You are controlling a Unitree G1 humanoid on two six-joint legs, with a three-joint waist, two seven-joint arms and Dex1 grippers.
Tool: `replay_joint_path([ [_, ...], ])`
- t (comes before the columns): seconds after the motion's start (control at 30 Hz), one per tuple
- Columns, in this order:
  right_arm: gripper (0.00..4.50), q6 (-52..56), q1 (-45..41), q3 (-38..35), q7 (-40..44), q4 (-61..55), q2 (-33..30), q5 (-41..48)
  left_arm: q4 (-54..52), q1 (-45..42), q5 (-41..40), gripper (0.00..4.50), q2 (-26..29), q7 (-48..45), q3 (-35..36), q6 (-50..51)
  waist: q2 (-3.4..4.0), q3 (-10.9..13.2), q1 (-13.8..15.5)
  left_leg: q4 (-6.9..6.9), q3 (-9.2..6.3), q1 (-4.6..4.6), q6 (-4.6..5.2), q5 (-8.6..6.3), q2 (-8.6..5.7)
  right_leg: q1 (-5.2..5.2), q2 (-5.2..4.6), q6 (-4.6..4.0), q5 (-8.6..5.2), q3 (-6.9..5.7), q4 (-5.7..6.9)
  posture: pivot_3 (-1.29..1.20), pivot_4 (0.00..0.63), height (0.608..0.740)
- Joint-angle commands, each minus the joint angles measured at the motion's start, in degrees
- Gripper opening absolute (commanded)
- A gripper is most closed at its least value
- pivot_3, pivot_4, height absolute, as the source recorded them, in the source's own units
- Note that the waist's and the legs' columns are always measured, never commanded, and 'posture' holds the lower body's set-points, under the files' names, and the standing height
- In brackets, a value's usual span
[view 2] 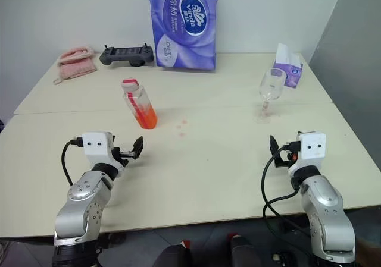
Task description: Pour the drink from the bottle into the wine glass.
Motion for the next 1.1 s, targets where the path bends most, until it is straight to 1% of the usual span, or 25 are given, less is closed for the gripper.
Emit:
replay_joint_path([
  [0.03, 4.50, -1.3, -0.8, -0.5, 0.2, -0.8, -0.7, 0.0, -2.5, -0.9, -0.6, 4.49, 0.0, 0.2, 1.1, -0.8, 0.00, 0.0, 0.0, 0.00, 0.00, 0.00, 0.00, 0.00, 0.00, 0.00, 0.00, 0.00, 0.00, 0.00, 0.00, 0.00, 0.150, 0.740],
  [0.83, 4.50, -1.5, -0.9, -0.9, 0.9, -0.3, -1.5, 0.2, -1.4, -1.7, -0.1, 4.49, 0.4, -0.4, 0.4, -1.6, 0.00, 0.0, 0.0, 0.00, 0.00, 0.00, 0.00, 0.00, 0.00, 0.00, 0.00, 0.00, 0.00, 0.00, -0.01, 0.00, 0.150, 0.740],
  [0.97, 4.50, 0.1, -5.5, -1.8, 4.9, 1.0, -5.2, 2.9, -0.6, -2.9, 0.0, 4.49, 0.5, -0.5, 0.4, -1.6, 0.00, 0.0, 0.0, 0.00, 0.01, 0.01, 0.00, 0.00, -0.01, 0.00, 0.00, 0.00, 0.00, 0.01, 0.00, 0.00, 0.150, 0.740],
  [1.1, 4.50, 5.0, -13.5, -0.9, 15.3, 2.8, -11.5, 11.6, 1.0, -4.6, 0.2, 4.49, 0.5, -0.7, 0.1, -2.1, 0.00, 0.0, -0.1, 0.01, 0.02, 0.02, 0.00, 0.00, -0.01, 0.00, 0.02, 0.00, 0.00, 0.00, 0.00, 0.00, 0.150, 0.740],
])
